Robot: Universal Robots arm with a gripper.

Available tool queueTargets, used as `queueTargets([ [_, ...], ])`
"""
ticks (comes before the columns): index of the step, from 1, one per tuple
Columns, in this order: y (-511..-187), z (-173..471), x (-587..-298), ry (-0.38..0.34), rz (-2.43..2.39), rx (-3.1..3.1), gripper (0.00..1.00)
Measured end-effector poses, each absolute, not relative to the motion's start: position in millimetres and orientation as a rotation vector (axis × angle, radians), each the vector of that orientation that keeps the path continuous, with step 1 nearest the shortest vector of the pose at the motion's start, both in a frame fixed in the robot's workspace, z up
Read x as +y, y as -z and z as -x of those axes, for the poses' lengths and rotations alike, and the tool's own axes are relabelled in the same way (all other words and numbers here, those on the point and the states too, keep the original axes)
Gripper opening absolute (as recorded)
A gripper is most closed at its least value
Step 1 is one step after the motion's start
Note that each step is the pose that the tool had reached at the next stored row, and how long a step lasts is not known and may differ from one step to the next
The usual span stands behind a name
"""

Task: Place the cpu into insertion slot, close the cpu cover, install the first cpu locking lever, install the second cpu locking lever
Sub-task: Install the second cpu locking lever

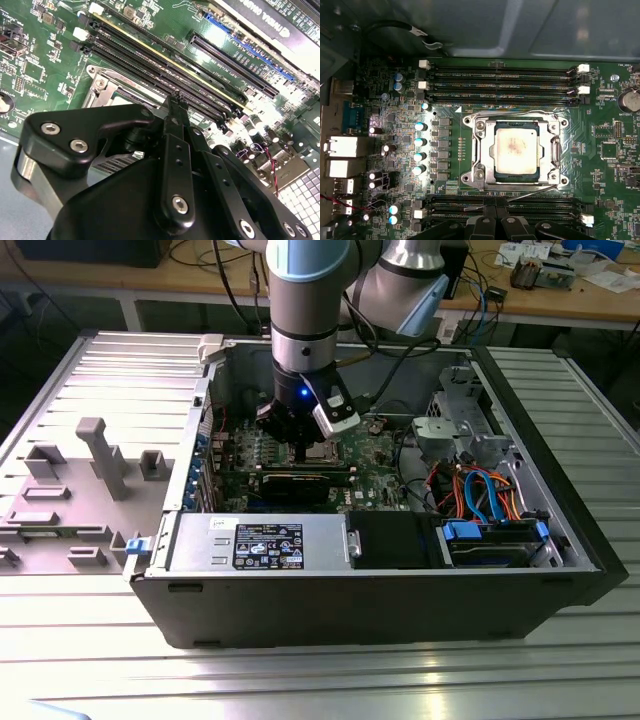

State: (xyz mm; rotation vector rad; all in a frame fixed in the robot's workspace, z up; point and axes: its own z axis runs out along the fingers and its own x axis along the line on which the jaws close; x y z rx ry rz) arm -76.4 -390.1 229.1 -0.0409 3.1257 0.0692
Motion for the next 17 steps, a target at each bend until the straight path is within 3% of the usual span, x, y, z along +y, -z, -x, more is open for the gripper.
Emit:
queueTargets([
  [17, -224.6, 77.8, -390.8, -0.083, 0.076, 3.161, 0.11],
])
